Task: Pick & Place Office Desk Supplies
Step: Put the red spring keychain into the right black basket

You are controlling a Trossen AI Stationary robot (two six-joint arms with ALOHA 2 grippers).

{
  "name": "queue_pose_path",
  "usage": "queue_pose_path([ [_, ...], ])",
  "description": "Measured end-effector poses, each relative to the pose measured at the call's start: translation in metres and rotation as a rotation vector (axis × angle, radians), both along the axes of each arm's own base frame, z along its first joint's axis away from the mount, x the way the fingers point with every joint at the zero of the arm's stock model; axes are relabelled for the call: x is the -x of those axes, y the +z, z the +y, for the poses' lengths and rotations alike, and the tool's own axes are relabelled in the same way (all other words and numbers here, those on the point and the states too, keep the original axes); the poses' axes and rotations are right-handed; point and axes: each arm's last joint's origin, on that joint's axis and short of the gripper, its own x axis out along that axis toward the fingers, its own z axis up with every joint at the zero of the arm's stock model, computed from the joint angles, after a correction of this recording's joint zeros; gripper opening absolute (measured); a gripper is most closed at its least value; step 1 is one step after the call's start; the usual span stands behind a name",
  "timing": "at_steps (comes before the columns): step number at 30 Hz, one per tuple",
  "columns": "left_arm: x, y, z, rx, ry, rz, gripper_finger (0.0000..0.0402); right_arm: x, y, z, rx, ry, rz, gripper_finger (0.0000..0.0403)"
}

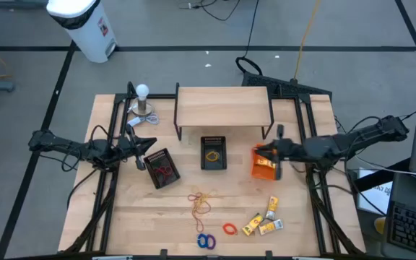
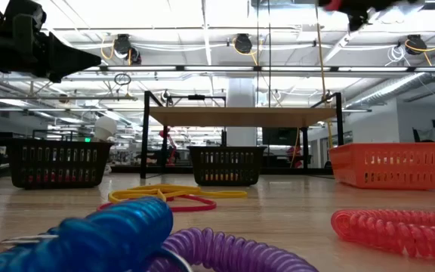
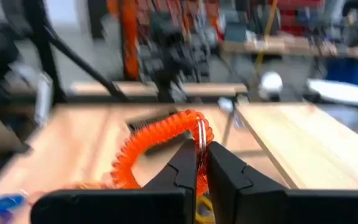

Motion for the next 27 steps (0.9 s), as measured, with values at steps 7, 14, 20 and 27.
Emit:
queue_pose_path([
  [7, 0.0, 0.003, 0.0, 0.008, 0.0, -0.033, 0.0024, -0.09, 0.018, 0.004, 0.077, -0.01, 0.269, 0.0009],
  [14, 0.001, 0.005, 0.0, 0.013, 0.0, -0.053, 0.0024, -0.15, -0.009, -0.017, 0.004, 0.009, 0.406, 0.0009],
  [20, 0.001, 0.005, 0.0, 0.015, -0.001, -0.054, 0.0024, -0.176, -0.056, -0.046, -0.106, -0.05, 0.539, 0.0008],
  [27, 0.001, 0.005, 0.0, 0.035, -0.004, -0.06, 0.0024, -0.194, -0.106, -0.066, -0.169, -0.101, 0.659, 0.0008],
])
